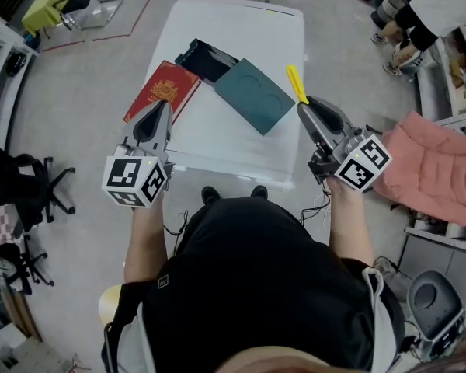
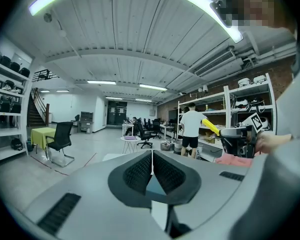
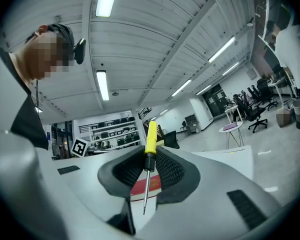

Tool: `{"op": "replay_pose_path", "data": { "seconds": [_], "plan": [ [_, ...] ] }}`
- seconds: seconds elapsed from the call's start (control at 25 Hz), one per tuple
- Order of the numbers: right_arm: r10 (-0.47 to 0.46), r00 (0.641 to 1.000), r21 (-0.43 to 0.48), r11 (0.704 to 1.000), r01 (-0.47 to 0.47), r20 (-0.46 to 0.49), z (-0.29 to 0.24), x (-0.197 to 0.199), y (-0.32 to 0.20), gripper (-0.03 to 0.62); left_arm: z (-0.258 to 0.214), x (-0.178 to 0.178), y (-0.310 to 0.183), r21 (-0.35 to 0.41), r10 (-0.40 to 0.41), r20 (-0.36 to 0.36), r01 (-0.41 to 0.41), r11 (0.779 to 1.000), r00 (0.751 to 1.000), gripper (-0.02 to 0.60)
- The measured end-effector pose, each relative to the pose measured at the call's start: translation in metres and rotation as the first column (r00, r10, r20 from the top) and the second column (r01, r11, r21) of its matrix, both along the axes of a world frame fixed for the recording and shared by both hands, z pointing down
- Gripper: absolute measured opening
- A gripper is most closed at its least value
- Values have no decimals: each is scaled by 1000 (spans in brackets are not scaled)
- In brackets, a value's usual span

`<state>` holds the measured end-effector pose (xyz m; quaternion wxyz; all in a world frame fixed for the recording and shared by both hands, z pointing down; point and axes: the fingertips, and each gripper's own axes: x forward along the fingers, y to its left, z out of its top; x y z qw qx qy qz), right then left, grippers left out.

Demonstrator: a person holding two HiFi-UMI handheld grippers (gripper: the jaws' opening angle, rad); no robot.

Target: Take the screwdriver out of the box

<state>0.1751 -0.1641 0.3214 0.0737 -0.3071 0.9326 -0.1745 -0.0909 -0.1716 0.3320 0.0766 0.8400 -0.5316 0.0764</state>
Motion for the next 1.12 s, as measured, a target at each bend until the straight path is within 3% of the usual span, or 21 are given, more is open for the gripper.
{"op": "replay_pose_path", "data": {
  "seconds": [1.12],
  "plan": [
    [-10,1000,-5,1000,10,14,0,-22,-7,86,0,-21,0,2,-16,1,16,1000,1000,20]
  ]
}}
